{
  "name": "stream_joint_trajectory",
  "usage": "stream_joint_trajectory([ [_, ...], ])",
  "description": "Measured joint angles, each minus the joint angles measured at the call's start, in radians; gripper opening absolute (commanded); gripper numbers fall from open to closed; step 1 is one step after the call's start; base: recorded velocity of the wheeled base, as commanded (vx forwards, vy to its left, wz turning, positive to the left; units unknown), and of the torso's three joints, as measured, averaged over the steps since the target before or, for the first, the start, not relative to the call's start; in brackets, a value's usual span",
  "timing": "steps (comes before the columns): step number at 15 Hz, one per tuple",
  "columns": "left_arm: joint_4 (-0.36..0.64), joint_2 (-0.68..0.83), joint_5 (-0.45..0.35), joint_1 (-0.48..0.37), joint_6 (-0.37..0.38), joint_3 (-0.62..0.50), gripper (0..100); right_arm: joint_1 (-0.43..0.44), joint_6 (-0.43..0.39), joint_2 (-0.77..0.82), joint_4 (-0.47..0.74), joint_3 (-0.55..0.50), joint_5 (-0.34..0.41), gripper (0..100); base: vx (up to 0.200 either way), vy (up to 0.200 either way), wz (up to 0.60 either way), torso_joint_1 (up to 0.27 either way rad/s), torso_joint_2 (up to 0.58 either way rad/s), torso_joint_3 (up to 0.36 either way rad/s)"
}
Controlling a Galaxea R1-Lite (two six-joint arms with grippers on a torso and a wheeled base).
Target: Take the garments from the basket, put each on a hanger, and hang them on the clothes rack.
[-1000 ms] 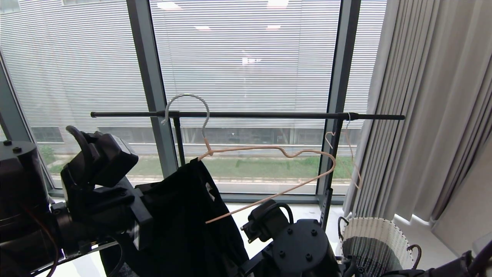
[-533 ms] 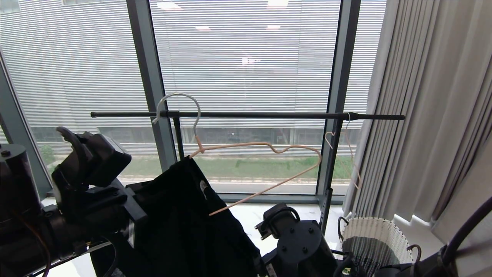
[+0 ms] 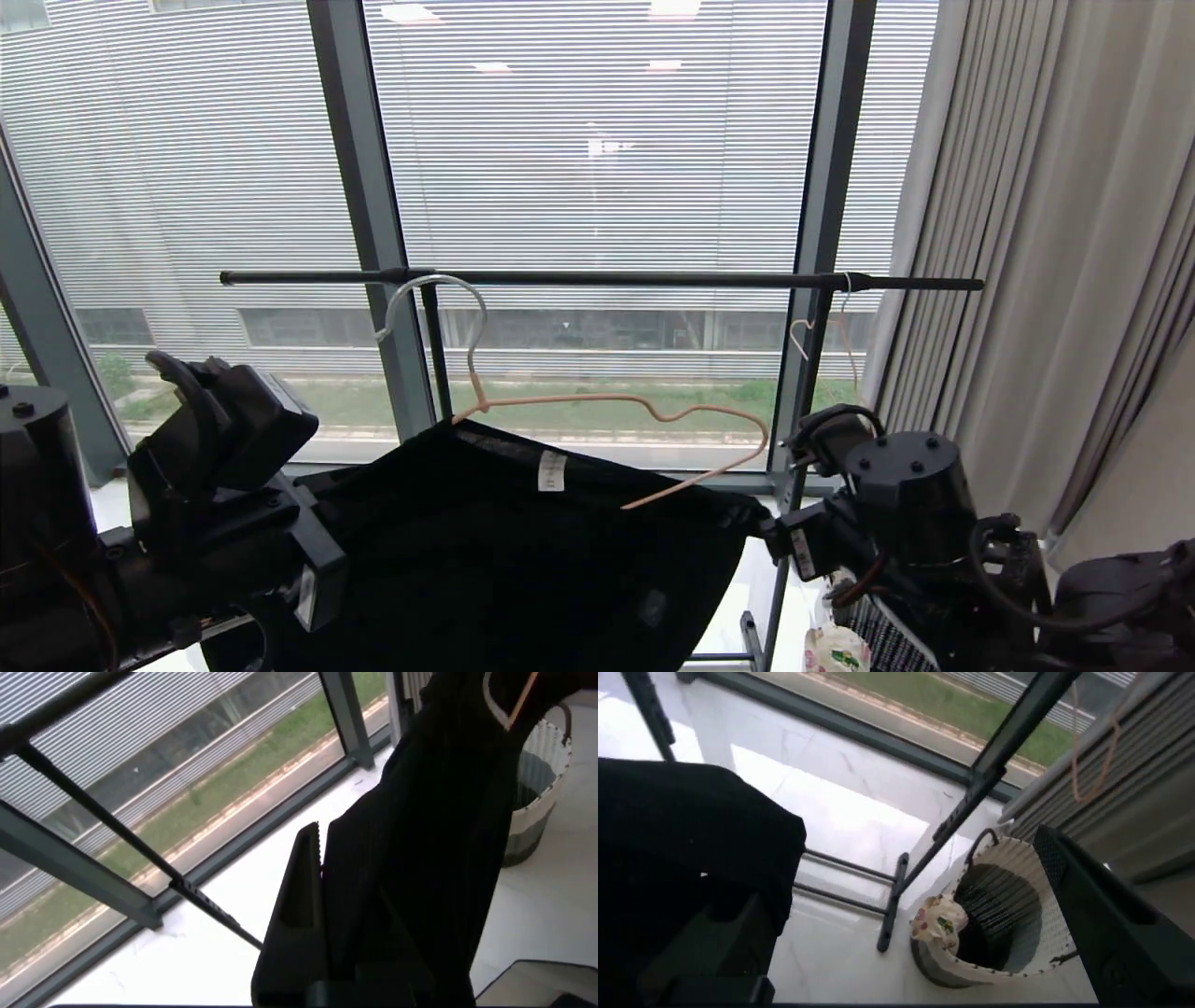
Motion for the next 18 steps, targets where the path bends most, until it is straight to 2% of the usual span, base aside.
stream_joint_trajectory([
  [2, 0.0, 0.0, 0.0, -0.02, 0.0, 0.008, 0, -0.087, -0.039, -0.045, 0.0, 0.008, 0.004, 100, 0.0, 0.0, 0.0, 0.0, 0.0, 0.0],
  [4, 0.0, 0.003, 0.0, -0.053, 0.001, 0.01, 0, -0.133, -0.053, -0.08, 0.005, 0.004, 0.006, 100, 0.0, 0.0, 0.0, 0.0, 0.0, 0.0],
  [6, 0.0, 0.018, 0.002, -0.099, 0.018, 0.01, 0, -0.147, -0.056, -0.109, 0.012, -0.014, 0.003, 100, 0.0, 0.0, 0.0, 0.0, 0.0, 0.0],
  [8, 0.0, 0.053, 0.005, -0.12, 0.069, 0.011, 0, -0.156, -0.056, -0.139, 0.063, -0.04, 0.008, 100, 0.0, 0.0, 0.0, 0.0, 0.0, 0.0],
  [12, 0.0, 0.123, 0.018, -0.133, 0.085, -0.001, 0, -0.176, -0.055, -0.205, 0.172, -0.119, 0.076, 100, 0.0, 0.0, 0.0, 0.0, 0.0, 0.0],
  [16, -0.005, 0.198, 0.119, -0.159, 0.073, -0.032, 0, -0.179, -0.056, -0.265, 0.28, -0.194, 0.205, 100, 0.0, 0.0, 0.0, 0.0, 0.0, 0.0],
  [18, -0.004, 0.226, 0.125, -0.169, 0.073, -0.05, 0, -0.188, -0.058, -0.309, 0.407, -0.238, 0.354, 100, 0.0, 0.0, 0.0, 0.0, 0.0, 0.0],
])
